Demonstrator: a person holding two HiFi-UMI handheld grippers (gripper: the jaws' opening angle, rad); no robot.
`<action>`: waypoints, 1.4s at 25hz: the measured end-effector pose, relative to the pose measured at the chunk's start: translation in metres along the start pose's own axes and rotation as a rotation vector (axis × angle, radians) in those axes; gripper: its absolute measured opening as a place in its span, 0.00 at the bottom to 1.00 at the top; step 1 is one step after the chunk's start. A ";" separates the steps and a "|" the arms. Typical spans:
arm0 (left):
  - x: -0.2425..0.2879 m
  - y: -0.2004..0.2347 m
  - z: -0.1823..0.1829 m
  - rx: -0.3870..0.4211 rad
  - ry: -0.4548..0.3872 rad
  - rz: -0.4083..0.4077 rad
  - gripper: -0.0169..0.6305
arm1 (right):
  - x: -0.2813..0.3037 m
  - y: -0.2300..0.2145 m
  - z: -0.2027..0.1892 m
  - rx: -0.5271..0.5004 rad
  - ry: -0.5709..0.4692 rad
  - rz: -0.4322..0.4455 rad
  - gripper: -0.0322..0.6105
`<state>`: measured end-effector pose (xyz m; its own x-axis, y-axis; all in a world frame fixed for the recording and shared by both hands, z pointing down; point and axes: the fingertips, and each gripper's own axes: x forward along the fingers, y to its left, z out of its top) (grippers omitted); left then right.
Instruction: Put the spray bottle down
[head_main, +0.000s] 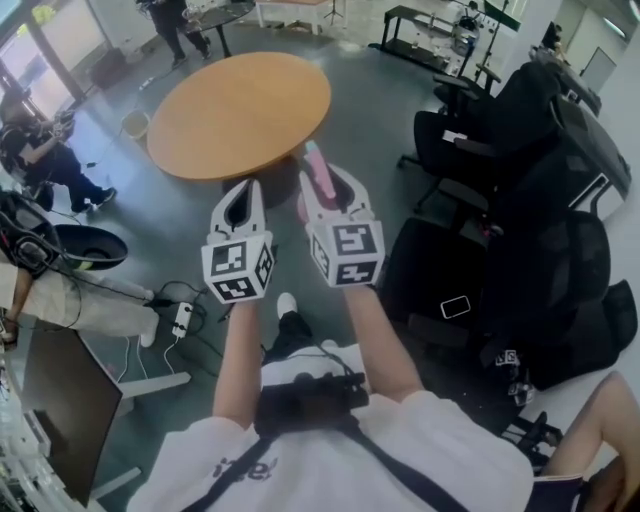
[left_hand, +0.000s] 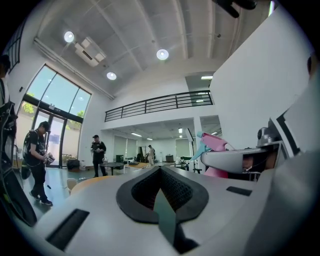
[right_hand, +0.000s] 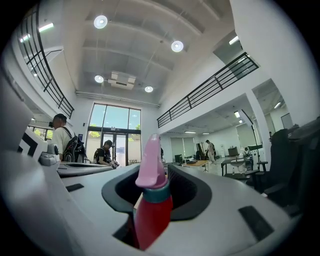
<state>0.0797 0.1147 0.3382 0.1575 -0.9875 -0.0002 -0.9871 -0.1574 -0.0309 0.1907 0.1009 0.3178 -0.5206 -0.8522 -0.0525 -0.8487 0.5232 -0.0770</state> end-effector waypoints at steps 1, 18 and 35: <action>0.005 -0.002 -0.001 0.003 0.000 -0.009 0.04 | 0.004 -0.004 0.000 0.006 -0.001 -0.007 0.28; 0.092 0.081 -0.009 -0.038 0.027 0.002 0.04 | 0.115 0.005 -0.007 0.028 0.017 0.041 0.28; 0.172 0.154 -0.016 -0.070 0.038 -0.039 0.04 | 0.224 0.027 -0.021 0.067 0.063 0.109 0.28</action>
<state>-0.0458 -0.0795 0.3496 0.1957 -0.9799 0.0377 -0.9802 -0.1942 0.0395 0.0494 -0.0765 0.3252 -0.6158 -0.7879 -0.0014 -0.7799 0.6098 -0.1412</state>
